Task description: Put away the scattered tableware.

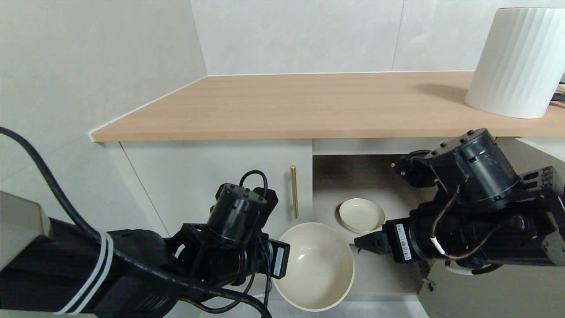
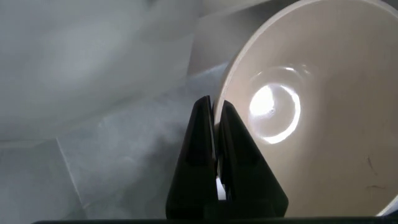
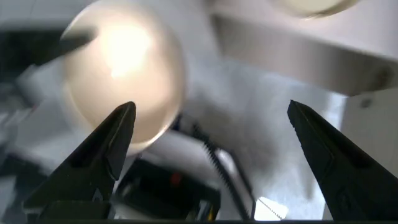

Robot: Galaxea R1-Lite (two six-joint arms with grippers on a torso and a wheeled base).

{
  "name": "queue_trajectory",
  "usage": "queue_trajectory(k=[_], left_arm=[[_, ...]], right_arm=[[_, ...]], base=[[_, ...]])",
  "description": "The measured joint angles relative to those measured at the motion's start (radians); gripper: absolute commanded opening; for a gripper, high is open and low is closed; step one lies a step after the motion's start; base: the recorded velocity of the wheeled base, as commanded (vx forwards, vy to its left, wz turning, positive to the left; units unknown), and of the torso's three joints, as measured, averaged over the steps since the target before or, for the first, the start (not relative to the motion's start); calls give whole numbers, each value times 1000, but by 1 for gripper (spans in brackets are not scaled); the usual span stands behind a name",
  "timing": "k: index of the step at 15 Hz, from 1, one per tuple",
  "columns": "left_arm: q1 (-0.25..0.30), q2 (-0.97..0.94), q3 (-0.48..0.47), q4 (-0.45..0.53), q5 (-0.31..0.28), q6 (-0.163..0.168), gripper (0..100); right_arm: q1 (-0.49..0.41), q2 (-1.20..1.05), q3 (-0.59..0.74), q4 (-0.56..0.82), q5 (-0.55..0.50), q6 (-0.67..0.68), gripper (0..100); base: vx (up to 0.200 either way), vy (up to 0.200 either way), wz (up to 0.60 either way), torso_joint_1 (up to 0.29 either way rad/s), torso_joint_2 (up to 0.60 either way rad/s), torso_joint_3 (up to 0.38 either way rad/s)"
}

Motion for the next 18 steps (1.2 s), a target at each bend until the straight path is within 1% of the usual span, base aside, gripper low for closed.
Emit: queue_trajectory(k=[3,6,10,11,14,18], left_arm=[[-5,13,0,-5,3,1,0],[-5,5,0,-14,20,1,0],[-9,-12,0,-14,24,1,0],[-11,-13,0,-14,24,0,0],[-16,-11,0,-14,22,-2,0],[-38,15,0,-18,26,-4,0]], right_arm=[[26,33,2,3,6,1,100],[53,113,3,0,5,5,100],[61,180,-4,-12,1,9,100],[61,188,-4,-16,1,9,0],[64,200,-5,-22,0,10,0],[94,221,-11,-31,-6,22,0]], base=[[0,0,0,0,0,0],[0,0,0,0,0,0],[0,0,0,0,0,0],[0,0,0,0,0,0],[0,0,0,0,0,0],[0,0,0,0,0,0]])
